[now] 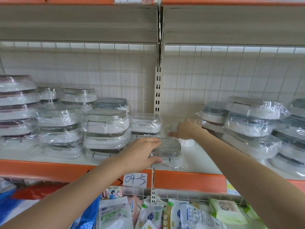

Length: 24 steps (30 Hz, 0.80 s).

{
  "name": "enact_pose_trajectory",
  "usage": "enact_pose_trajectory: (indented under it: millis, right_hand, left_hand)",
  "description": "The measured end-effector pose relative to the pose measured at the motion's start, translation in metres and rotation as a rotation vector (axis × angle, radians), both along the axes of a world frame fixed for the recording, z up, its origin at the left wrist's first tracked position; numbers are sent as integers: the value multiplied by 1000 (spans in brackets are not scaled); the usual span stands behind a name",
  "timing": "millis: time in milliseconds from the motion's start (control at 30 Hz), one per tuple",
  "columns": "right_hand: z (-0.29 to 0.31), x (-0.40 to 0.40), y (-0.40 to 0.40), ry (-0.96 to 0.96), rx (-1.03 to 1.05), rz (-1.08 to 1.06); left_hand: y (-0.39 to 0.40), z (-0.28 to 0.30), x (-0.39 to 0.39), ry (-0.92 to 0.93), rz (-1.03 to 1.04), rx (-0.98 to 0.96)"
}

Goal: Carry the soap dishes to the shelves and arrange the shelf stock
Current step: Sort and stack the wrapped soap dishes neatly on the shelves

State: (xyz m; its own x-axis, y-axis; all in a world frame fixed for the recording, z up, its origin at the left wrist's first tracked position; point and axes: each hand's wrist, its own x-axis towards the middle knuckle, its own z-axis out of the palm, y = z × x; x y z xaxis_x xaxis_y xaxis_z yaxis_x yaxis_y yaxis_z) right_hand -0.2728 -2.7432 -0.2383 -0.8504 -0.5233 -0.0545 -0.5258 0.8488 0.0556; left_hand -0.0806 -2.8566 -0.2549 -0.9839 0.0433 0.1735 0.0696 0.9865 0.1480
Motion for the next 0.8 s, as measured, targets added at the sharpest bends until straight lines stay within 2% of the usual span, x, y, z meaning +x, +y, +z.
enact_pose_trajectory:
  millis: [167, 267, 400, 500, 667, 800]
  right_hand:
    - [25, 8, 11, 27, -111, 53]
    - [40, 21, 30, 1, -132, 162]
    - [47, 42, 50, -207, -187, 299]
    - [35, 58, 55, -351, -101, 316]
    - [23, 64, 58, -236, -105, 360]
    - [53, 60, 76, -163, -220, 294]
  left_hand:
    - [-4, 2, -3, 25, -10, 33]
    - [-1, 3, -6, 40, -22, 45]
    - [7, 6, -13, 20, -45, 74]
    - [7, 16, -13, 4, -55, 128]
    - [-7, 30, -4, 101, 11, 83]
    - [-9, 37, -2, 265, 95, 98]
